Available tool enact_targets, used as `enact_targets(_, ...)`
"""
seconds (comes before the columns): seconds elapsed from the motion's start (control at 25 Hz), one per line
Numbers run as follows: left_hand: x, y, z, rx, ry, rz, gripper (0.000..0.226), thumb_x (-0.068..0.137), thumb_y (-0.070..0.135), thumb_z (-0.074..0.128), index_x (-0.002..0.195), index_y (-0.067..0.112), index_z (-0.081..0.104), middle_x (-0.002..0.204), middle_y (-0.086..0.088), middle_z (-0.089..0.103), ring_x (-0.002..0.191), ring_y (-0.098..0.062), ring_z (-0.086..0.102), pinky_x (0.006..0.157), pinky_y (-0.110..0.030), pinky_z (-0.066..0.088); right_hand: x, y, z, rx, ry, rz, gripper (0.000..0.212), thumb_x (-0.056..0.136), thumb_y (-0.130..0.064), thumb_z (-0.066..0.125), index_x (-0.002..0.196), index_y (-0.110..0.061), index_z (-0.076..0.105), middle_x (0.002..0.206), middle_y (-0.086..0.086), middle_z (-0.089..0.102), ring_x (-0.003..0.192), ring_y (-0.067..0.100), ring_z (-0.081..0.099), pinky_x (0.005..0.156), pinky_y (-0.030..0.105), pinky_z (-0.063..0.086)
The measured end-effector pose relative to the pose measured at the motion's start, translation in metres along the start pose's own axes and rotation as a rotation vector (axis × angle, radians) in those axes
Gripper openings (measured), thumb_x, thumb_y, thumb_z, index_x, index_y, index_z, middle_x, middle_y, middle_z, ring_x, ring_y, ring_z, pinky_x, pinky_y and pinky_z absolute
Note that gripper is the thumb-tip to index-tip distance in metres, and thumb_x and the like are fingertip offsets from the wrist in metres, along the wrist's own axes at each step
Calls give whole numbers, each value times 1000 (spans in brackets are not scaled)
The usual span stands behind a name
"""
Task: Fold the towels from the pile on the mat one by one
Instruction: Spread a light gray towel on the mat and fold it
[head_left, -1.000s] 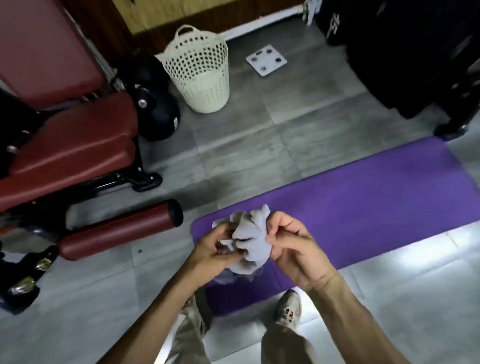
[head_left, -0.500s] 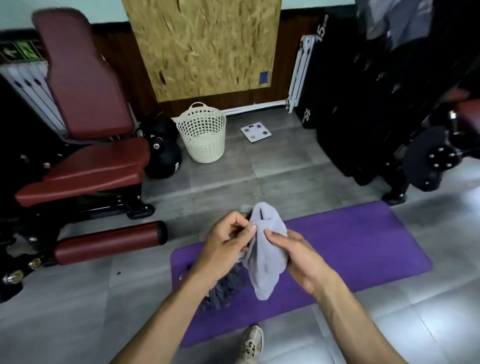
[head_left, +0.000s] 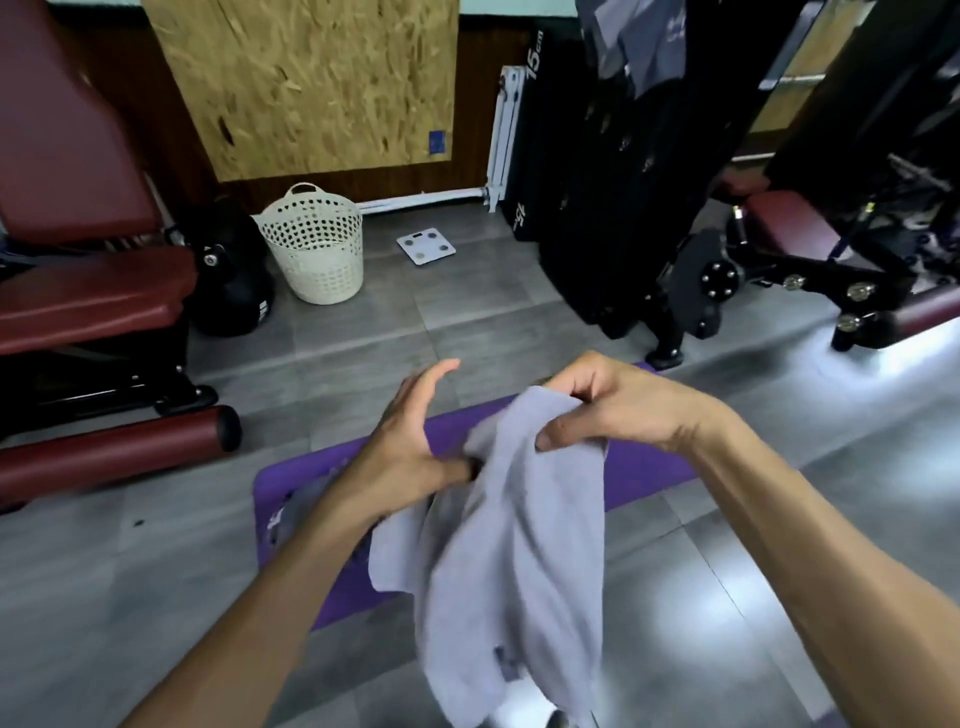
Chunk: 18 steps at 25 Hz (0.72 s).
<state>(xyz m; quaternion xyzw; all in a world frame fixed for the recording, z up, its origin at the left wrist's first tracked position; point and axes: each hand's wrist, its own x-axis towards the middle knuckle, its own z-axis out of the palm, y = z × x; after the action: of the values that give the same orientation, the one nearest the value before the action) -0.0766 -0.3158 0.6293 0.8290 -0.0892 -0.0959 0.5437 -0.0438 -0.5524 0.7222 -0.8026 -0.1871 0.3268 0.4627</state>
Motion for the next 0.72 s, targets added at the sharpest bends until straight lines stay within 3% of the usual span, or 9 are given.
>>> enact_targets(0.04,8,12,21,-79,-67,44,82,57,28,80,132,37,49,138,16,49,125,2,45,101,-22,38,-17,5,-11,-72,0,-22,15,81,0,72,88,-11,77,88,5,75,83,11,67,72,26,51)
enact_targets(0.12,23,36,68,-207,-248,35,45,63,21,81,104,15,65,106,3,66,96,-8,59,84,-32,44,-52,23,-37,-201,18,-96,14,81,2,68,83,-10,76,81,5,70,76,5,61,67,23,47)
enact_targets(0.2,36,49,107,-231,-327,0,34,68,23,83,83,5,59,79,-6,60,74,-15,52,68,-36,38,-78,53,-69,-383,112,-144,17,78,3,67,87,-9,74,80,-1,67,75,1,59,69,21,46)
enact_targets(0.32,53,61,169,-92,-512,-142,36,69,26,84,93,13,60,89,1,67,82,-15,61,74,-34,47,-118,126,-123,-859,379,-84,33,74,-4,63,103,-18,71,93,-5,70,90,18,61,74,31,46)
enact_targets(0.36,59,60,186,42,-612,-219,39,67,30,84,97,18,63,93,6,69,87,-13,64,78,-33,51,-131,149,-138,-955,470,-59,31,71,-4,60,97,-17,69,89,1,69,91,27,60,69,33,43)
enact_targets(0.44,67,54,211,298,-702,-364,30,66,34,84,88,21,68,80,12,69,77,-8,63,73,-29,50,-154,185,-171,-977,621,-41,21,66,-6,56,83,-14,65,77,8,66,82,36,59,60,33,39)
enact_targets(0.52,69,42,224,416,-650,-408,21,72,32,83,74,18,67,63,15,60,60,-3,53,61,-25,42,-168,209,-206,-907,769,-22,20,65,-18,49,78,-12,63,72,11,64,74,38,59,56,35,44)
enact_targets(0.6,71,34,235,402,-471,-413,32,75,32,82,63,16,57,51,15,47,49,-1,42,52,-22,32,-172,229,-239,-864,811,6,23,68,-26,46,76,-12,62,70,12,64,69,38,58,55,35,43)
enact_targets(0.72,85,28,243,225,-290,-345,26,74,28,84,70,18,61,60,15,59,55,0,51,56,-19,38,-155,249,-270,-837,806,85,7,75,-20,57,76,-13,55,73,6,57,66,31,49,58,32,35)
